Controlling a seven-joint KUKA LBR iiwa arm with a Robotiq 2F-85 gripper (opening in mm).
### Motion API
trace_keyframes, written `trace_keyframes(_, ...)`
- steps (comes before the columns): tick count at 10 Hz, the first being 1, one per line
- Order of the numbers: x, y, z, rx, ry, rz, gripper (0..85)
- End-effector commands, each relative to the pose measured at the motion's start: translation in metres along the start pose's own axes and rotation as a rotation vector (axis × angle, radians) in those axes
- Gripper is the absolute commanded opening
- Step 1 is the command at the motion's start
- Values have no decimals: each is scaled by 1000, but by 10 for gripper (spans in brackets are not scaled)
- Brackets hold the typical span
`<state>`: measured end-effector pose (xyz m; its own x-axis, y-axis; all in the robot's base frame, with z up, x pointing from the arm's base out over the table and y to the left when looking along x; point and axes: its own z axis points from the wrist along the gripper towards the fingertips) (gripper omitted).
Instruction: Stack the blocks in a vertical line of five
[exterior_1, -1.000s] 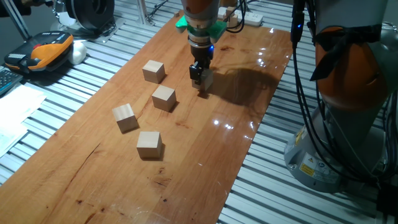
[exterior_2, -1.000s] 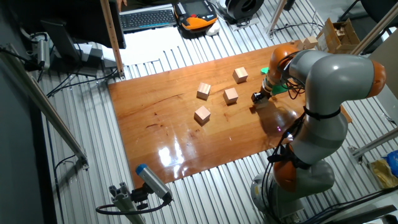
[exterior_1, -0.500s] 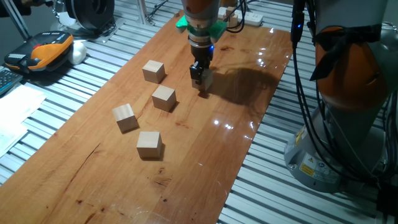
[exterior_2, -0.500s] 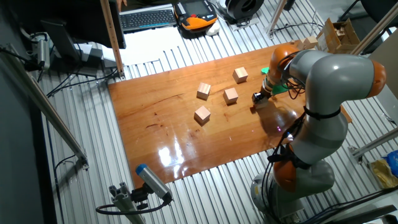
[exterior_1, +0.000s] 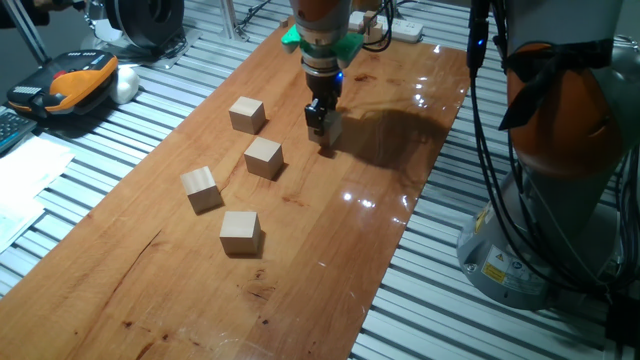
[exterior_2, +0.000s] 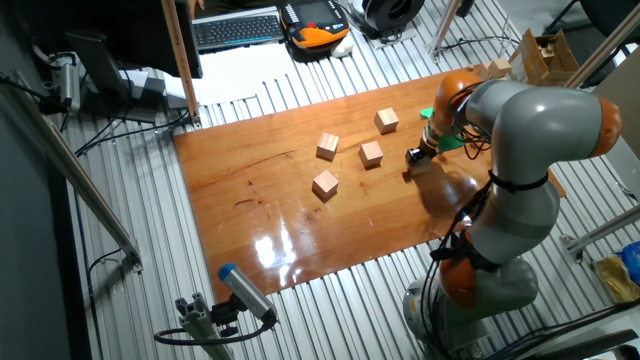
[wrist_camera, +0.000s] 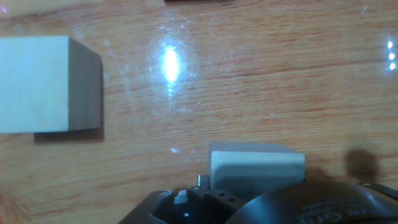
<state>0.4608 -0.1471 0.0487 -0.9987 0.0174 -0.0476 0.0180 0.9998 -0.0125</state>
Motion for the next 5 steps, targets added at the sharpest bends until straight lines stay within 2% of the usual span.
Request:
trace_keyframes(1, 0, 0, 0, -5, -2, 2, 510)
trace_keyframes(4, -1, 1, 0, -11, -11, 5, 510)
trace_keyframes(5, -3, 2, -1, -20, -5, 3, 510)
